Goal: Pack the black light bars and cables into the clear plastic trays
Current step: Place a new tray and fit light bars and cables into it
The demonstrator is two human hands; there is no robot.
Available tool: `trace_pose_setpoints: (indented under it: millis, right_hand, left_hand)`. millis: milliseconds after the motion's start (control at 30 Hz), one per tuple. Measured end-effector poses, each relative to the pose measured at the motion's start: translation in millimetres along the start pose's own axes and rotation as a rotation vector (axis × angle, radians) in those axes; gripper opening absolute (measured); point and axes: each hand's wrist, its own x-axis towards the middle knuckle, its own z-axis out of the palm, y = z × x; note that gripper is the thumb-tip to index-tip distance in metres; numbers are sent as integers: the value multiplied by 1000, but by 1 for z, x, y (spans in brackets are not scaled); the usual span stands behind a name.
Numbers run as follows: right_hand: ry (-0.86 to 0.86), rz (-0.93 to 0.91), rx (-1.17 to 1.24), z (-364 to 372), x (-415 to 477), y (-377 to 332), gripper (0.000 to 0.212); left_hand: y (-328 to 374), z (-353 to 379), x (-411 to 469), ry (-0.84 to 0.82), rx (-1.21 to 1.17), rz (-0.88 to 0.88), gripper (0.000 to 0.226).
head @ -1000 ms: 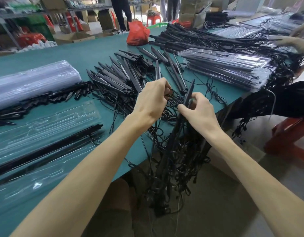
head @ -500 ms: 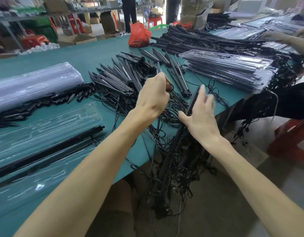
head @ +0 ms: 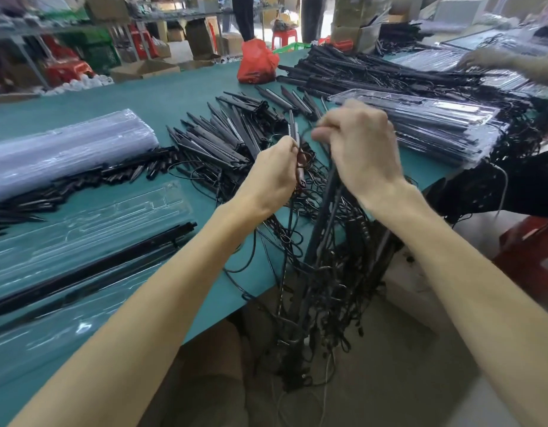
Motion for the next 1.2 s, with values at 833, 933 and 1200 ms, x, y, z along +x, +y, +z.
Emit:
trace_pose_setpoints:
  millis: [833, 933, 1200]
  right_hand:
    - [-565, 30, 254, 34, -15, -1, 35]
    - [-598, 1, 189, 39, -23, 7, 33]
    - [-396, 12, 285, 48, -24, -20, 16]
  left_hand:
    - [-47, -63, -16, 406, -718, -417, 11]
    - [-56, -81, -14, 605, -834, -517, 18]
    - [-69, -103, -25, 861, -934, -530, 15]
